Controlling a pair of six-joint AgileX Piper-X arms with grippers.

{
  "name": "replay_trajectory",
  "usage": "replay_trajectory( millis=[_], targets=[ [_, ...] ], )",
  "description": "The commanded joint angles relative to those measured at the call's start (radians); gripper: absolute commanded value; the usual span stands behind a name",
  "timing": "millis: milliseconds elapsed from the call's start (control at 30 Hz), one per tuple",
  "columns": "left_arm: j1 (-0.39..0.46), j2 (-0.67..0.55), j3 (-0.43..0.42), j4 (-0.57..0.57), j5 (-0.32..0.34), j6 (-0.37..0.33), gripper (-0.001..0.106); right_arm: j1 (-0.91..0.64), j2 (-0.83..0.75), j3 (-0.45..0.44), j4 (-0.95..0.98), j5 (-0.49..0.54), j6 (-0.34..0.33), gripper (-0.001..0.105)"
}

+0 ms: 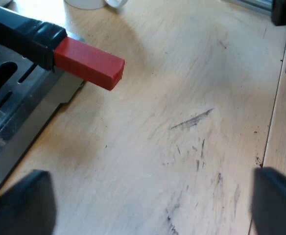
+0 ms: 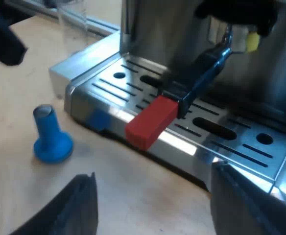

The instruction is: Grind coffee beans and then tamp

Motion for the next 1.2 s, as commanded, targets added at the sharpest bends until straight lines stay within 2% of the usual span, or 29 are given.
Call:
replay_trajectory(
  millis=[33,133,300,467,567,767,1100,1200],
  targets=[
    [-0.005,0.0,-0.001,-0.01,0.013,0.009,0.071,0.01,0.073,-0.001,-0.059,0.04,0.09,0.054],
    [-0.005,0.0,-0.001,-0.01,0.013,0.009,0.071,0.01,0.149,-0.001,-0.106,0.04,0.125,0.054],
    [-0.005,0.0,0.014,-0.01,0.01,0.009,0.071,0.01,0.262,-0.001,-0.226,0.04,0.124,0.053],
    [-0.005,0.0,0.081,-0.014,0.01,0.009,0.071,0.01,0.393,-0.001,-0.361,0.102,0.169,0.038],
    [-0.005,0.0,0.098,-0.042,0.01,0.009,0.071,0.01,0.446,-0.001,-0.401,0.123,0.172,0.038],
    [-0.005,0.0,0.107,-0.071,0.01,0.009,0.071,0.009,0.52,-0.001,-0.447,0.205,0.177,0.037],
    [-0.005,0.0,0.107,-0.071,0.01,0.008,0.071,0.006,0.623,-0.001,-0.532,0.241,0.191,0.037],
    [-0.005,0.0,0.107,-0.071,0.012,0.008,0.071,0.006,0.639,-0.001,-0.565,0.294,0.191,0.028]
  ],
)
